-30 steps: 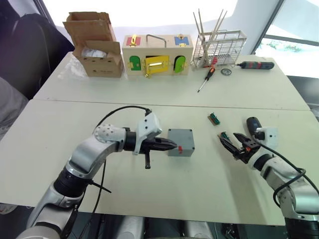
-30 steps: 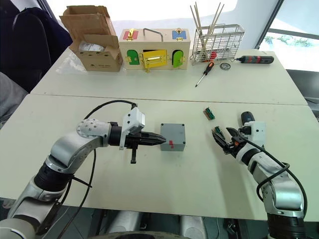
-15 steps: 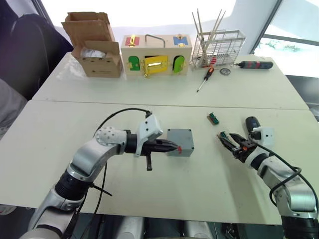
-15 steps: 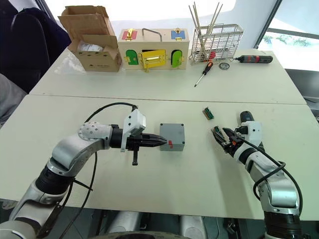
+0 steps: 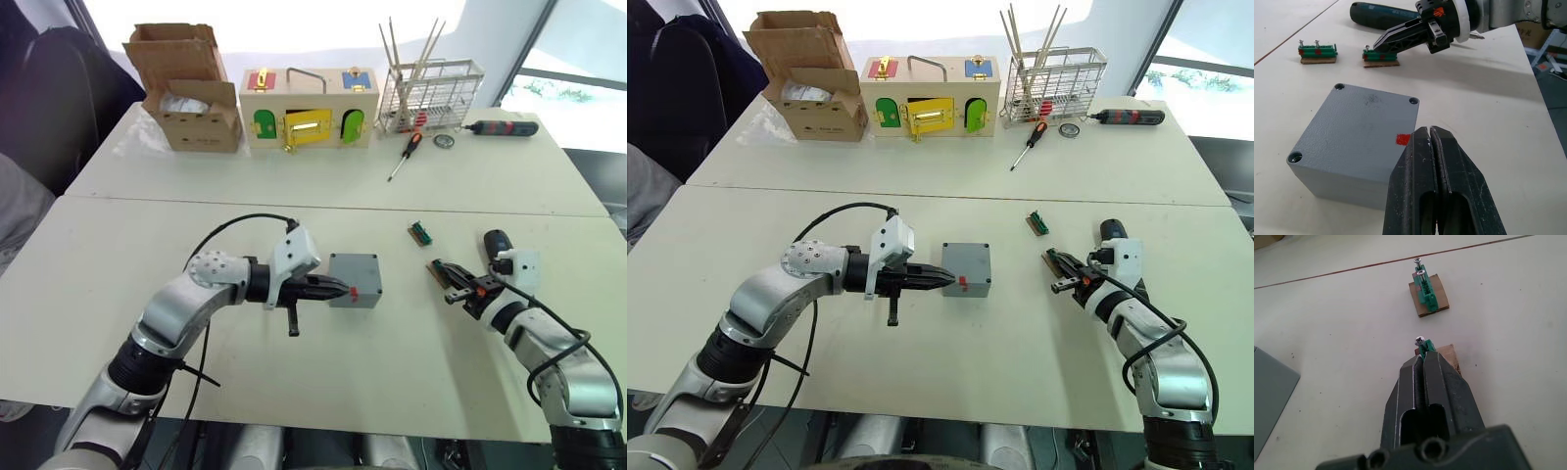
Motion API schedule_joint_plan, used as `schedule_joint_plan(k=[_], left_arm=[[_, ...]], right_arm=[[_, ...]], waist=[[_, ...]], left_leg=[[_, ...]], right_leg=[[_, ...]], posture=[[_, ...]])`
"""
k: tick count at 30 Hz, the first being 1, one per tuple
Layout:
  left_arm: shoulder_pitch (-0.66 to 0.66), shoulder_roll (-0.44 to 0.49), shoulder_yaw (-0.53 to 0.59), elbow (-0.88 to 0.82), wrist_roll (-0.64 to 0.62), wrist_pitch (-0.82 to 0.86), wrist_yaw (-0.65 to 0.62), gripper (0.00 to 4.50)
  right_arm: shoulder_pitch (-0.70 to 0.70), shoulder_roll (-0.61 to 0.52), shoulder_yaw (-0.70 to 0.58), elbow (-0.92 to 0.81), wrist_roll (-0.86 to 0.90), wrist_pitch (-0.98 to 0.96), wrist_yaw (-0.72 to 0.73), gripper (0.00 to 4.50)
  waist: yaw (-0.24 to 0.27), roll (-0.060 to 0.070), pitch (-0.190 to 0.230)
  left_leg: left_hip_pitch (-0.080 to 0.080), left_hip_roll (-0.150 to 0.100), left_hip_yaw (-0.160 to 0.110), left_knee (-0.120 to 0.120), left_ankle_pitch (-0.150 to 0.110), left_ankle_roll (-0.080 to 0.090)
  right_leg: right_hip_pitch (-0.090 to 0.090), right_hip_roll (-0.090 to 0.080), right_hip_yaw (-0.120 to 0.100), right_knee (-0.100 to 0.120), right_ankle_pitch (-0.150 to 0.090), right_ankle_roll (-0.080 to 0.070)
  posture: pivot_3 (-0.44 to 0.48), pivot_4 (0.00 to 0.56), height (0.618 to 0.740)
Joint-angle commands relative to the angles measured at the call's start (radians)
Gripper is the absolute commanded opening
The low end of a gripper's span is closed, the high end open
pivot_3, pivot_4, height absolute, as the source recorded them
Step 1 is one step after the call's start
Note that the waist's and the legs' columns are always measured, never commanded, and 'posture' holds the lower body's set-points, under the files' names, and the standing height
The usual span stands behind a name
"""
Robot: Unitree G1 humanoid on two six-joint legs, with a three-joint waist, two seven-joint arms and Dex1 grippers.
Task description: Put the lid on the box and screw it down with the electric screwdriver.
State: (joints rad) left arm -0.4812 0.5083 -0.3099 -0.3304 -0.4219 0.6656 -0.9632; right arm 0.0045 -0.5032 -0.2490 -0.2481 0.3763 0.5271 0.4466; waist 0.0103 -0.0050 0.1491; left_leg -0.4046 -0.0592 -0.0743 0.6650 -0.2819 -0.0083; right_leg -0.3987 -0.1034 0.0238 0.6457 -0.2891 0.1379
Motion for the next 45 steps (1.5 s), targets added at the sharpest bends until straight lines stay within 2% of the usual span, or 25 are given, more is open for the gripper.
schedule_joint_plan(k=[1,12,15,18,22,27,34,45], left_arm=[[-0.003,0.005,0.003,-0.016,0.006,-0.022,-0.006,0.00],[-0.006,0.003,0.004,-0.004,0.010,-0.037,-0.015,0.00],[-0.015,0.019,0.024,0.010,0.017,-0.040,-0.014,0.00],[-0.034,0.063,0.053,0.056,0.041,-0.059,-0.024,0.00],[-0.052,0.099,0.080,0.094,0.042,-0.076,-0.038,0.00],[-0.039,0.128,0.104,0.066,0.029,-0.057,-0.041,0.00],[0.000,0.114,0.115,0.006,0.020,-0.020,0.002,0.00],[0.012,0.109,0.111,-0.007,0.014,-0.011,0.024,0.00]], right_arm=[[-0.004,0.001,-0.043,-0.066,0.031,0.006,-0.009,0.03],[-0.013,-0.004,-0.110,-0.151,0.107,0.033,-0.007,0.03],[-0.045,-0.017,-0.066,-0.209,0.158,0.059,0.037,0.03],[-0.083,-0.051,0.034,-0.247,0.179,0.100,0.106,0.03],[-0.141,-0.048,0.101,-0.220,0.182,0.115,0.134,0.03],[-0.233,-0.024,0.192,-0.095,0.141,0.084,0.176,0.03],[-0.263,-0.013,0.220,-0.036,0.123,0.059,0.197,0.03],[-0.261,-0.011,0.195,-0.055,0.144,0.074,0.188,0.03]], waist=[[0.000,0.000,0.000],[0.000,0.000,0.000],[-0.003,0.001,0.000],[-0.008,0.001,0.000],[-0.006,0.001,0.000],[-0.003,0.001,0.001],[-0.004,0.001,0.000],[-0.004,0.001,0.000]], left_leg=[[0.000,0.000,0.000,0.000,0.000,0.000],[0.000,0.000,0.000,0.000,0.000,0.000],[0.000,0.000,0.000,0.000,0.000,0.000],[0.000,0.001,0.000,0.000,0.000,0.000],[0.000,0.001,0.000,0.000,0.000,0.000],[-0.001,0.000,0.000,0.000,0.000,0.000],[-0.002,0.000,0.000,0.000,0.000,-0.001],[-0.002,0.000,0.000,0.000,0.000,-0.001]], right_leg=[[0.000,0.000,0.000,0.000,0.000,0.000],[0.000,0.000,0.000,0.000,0.000,0.000],[0.000,0.000,0.000,0.000,0.000,0.000],[0.000,0.001,0.000,0.000,0.000,0.000],[-0.001,0.001,0.000,0.000,0.000,0.000],[-0.001,0.000,0.000,0.000,0.000,0.000],[-0.003,0.000,0.000,0.001,0.000,0.000],[-0.004,0.000,0.000,0.002,0.000,0.000]], posture=[[0.000,0.150,0.730],[0.000,0.150,0.730],[0.000,0.150,0.730],[0.000,0.150,0.730],[0.000,0.150,0.730],[0.000,0.150,0.730],[0.000,0.150,0.730],[0.000,0.150,0.730]])
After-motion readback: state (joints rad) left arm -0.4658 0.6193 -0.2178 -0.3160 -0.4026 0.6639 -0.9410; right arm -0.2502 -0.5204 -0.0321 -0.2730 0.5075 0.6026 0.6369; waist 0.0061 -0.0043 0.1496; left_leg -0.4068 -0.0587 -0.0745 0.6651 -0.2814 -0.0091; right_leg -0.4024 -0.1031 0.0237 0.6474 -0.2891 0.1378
